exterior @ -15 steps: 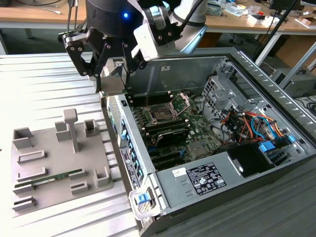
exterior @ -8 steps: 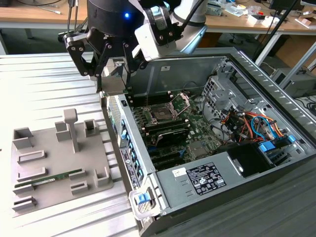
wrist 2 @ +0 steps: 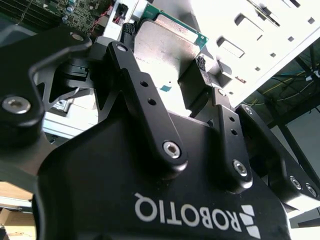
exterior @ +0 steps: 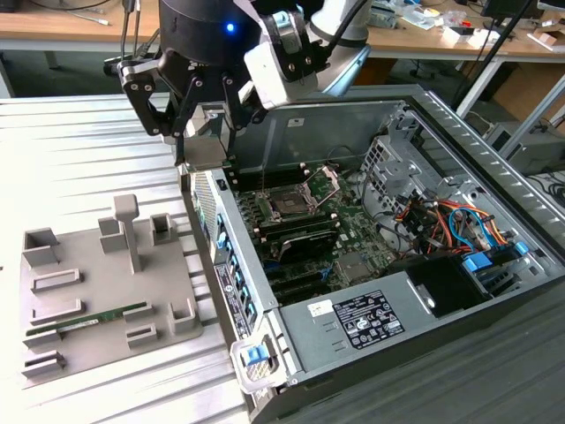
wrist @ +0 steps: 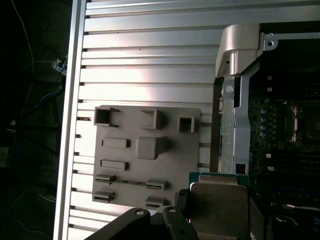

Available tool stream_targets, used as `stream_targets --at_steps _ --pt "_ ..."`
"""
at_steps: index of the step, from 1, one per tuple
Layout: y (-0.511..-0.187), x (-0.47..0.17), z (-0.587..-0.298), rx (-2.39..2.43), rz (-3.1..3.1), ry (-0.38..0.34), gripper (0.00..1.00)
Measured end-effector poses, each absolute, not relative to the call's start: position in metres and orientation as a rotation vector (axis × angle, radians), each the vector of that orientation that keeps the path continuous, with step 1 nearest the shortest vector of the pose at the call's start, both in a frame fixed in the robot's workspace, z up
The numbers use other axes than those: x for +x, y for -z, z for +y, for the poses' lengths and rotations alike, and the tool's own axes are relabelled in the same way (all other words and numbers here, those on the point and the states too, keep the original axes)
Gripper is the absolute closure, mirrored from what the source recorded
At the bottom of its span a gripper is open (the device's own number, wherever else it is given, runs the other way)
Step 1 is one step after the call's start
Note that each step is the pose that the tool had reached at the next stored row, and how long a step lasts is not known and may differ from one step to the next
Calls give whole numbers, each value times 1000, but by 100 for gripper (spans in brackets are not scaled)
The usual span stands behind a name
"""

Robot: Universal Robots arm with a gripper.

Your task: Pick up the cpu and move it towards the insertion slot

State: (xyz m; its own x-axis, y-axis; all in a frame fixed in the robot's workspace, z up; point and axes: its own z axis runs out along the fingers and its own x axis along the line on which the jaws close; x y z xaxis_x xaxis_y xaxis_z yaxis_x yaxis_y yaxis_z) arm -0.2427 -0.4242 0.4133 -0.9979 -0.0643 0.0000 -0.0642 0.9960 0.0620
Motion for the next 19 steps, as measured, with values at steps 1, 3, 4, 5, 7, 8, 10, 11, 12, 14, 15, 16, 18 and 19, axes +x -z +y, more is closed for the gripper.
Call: stream_targets --at_steps 1,3,4,5,7,8,10,11,12,14,15,16,18,19 --pt "-413 -243 -424 101 -3136 98 45" --pt "-413 -242 -424 101 -3136 97 45" --pt "-413 -242 -424 101 -3136 97 45" --pt "-413 -241 -424 101 -3136 97 45" --pt "-413 -241 -424 101 -3136 97 45" --pt "-413 -241 -424 101 -3136 97 45" --pt "-413 -241 -424 101 -3136 97 45" --pt "-413 -240 -424 101 -3136 97 45" --pt "-413 -240 -424 101 -3136 97 45" --pt "-413 -240 -424 101 -3136 97 45" --pt "-413 -240 -424 101 -3136 97 45" --pt "-413 -239 -424 101 -3136 97 45" --pt "-413 -235 -424 101 -3136 97 45" --pt "-413 -233 -424 101 -3137 97 45"
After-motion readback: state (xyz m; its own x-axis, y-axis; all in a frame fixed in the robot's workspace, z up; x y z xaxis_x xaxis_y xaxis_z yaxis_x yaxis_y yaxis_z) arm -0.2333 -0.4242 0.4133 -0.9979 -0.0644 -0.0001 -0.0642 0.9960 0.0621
